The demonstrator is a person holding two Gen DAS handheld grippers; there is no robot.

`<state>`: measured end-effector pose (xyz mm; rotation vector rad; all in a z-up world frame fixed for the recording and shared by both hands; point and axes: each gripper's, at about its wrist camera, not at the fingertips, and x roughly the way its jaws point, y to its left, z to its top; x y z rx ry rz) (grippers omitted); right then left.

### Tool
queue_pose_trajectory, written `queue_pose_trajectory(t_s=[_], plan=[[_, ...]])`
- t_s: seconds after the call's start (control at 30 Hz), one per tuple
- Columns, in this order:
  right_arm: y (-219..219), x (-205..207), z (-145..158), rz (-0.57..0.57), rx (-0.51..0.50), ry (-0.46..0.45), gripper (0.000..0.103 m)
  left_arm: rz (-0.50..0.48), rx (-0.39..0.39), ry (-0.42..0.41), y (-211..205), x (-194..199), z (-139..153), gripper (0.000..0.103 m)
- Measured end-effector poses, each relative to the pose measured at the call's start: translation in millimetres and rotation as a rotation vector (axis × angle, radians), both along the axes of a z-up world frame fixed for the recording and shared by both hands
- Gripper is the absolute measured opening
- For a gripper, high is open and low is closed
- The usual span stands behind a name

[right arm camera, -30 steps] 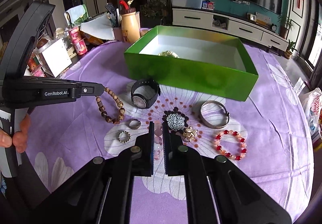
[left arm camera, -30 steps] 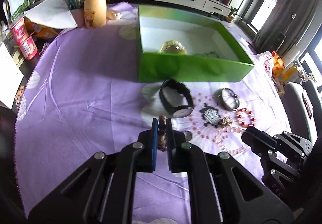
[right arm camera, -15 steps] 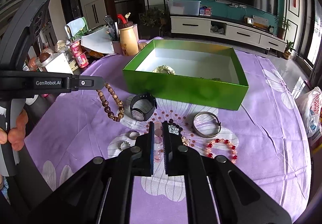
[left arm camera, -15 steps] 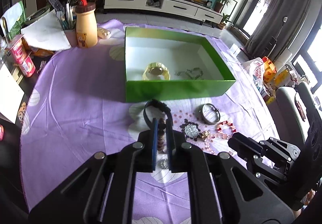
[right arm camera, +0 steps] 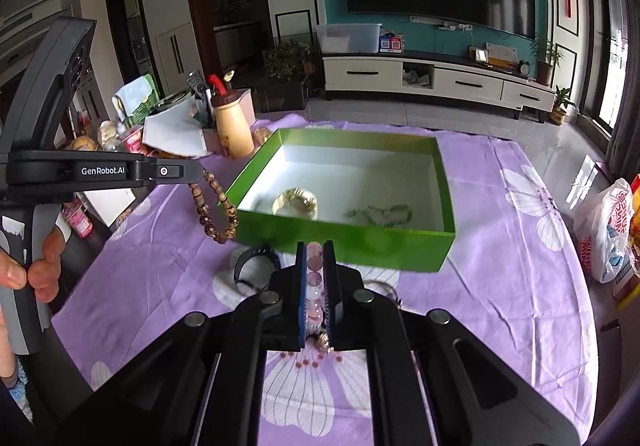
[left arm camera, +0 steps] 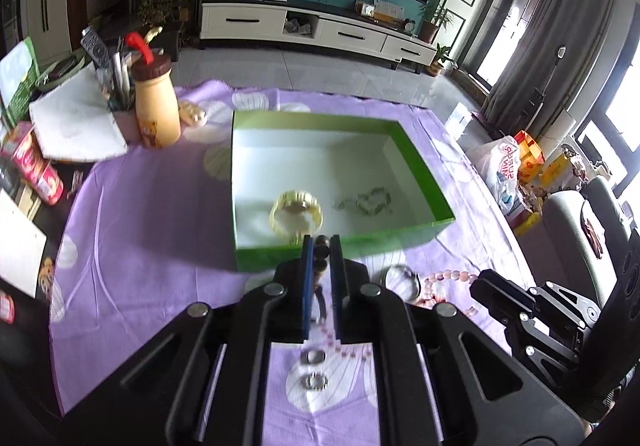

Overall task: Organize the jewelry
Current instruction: 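Carry both bead bracelets into the green box and open both tools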

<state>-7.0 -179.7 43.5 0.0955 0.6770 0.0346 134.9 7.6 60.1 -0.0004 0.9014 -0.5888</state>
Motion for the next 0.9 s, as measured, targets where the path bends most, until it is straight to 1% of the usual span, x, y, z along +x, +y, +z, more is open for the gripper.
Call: queue_pose_trajectory(t_s=[0.17,0.37,0.53,0.7,0.9], plan=[[-12.3,28.9,9.6,-0.014,0.016,-0.005,0.007,0.008,0.019,-0.003,-19.8,28.3,3.8,0.007],[-26.8,70.6,7.9,-0.031,0.025,0.010,0.007,0.025,0.033,-0.004,-37.0,59.8,2.4,0.007],[-32.8,109.3,-3.4,-0.025,0.035,0.043,0.007,0.050,0.052,0.031,-50.0,95.2,-11.6,0.007],[-33.9,152.1,-20.8,-0.019,0.066,0.106,0.007,0.084,0.073,0.070,-58.7,124.4,-29.6,0.007],[-28.8,180.7,-42.5,-0.023,0.073,0.170,0.007,0.114,0.117,0.101,-68.0,149.4,-51.1,0.007]])
